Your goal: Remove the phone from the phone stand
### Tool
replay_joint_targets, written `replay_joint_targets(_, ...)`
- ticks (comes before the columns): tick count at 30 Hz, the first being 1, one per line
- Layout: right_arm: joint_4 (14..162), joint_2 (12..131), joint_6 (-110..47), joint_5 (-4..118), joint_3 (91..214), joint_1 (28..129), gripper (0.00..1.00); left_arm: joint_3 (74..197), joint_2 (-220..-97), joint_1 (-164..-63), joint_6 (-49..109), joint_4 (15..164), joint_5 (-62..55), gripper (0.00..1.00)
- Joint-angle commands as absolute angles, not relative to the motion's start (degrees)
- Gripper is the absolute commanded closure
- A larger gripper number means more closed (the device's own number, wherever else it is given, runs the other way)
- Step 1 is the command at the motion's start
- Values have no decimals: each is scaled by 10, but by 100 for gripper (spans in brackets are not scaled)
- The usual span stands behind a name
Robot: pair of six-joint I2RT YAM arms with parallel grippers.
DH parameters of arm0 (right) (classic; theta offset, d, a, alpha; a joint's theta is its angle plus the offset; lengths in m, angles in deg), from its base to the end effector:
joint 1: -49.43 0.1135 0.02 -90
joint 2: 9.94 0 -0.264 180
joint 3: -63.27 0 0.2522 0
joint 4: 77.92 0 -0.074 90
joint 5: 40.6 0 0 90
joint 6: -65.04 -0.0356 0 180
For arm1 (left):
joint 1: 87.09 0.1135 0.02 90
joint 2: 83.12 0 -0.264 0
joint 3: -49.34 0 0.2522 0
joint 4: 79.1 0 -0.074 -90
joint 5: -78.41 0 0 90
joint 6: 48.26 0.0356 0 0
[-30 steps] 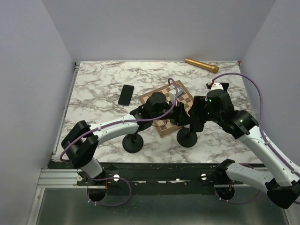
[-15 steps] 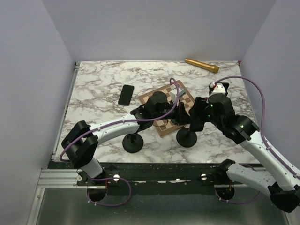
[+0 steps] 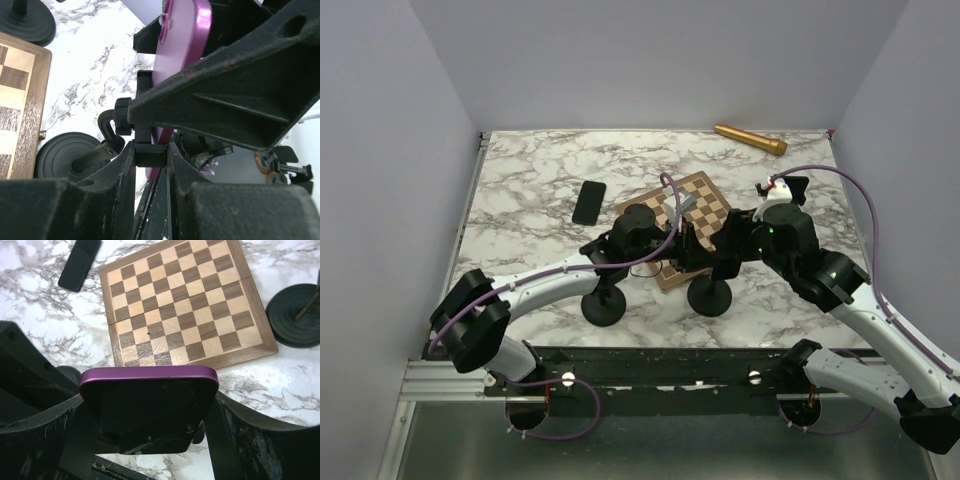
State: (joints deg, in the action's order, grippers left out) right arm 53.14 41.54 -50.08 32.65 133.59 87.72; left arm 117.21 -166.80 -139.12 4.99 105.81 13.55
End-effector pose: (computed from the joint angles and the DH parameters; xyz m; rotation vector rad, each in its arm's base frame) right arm 0.1537 0.1083 0.3473 -0.0634 2.0919 0.3703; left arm 0.1960 -0.2757 0.2871 0.6219 1.9058 -1.4531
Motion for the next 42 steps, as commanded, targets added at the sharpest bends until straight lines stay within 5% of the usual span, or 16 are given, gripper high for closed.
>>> replay_joint_targets(1, 516, 406, -367, 282, 1321, 859, 99, 1156, -1658, -1336, 8, 1082, 258, 100)
replay_joint_targets(8, 543, 406, -339, 464, 1333, 860, 99, 1143, -1712, -1324, -25, 1192, 338, 100)
replay_joint_targets(25, 624, 402, -431, 782, 1325, 860, 99, 1151, -1761, -1323, 49, 1195, 303, 100)
replay_joint_targets(42, 622, 346, -510, 717, 1378, 860, 99, 1199, -1733, -1338, 83, 1077, 290, 100)
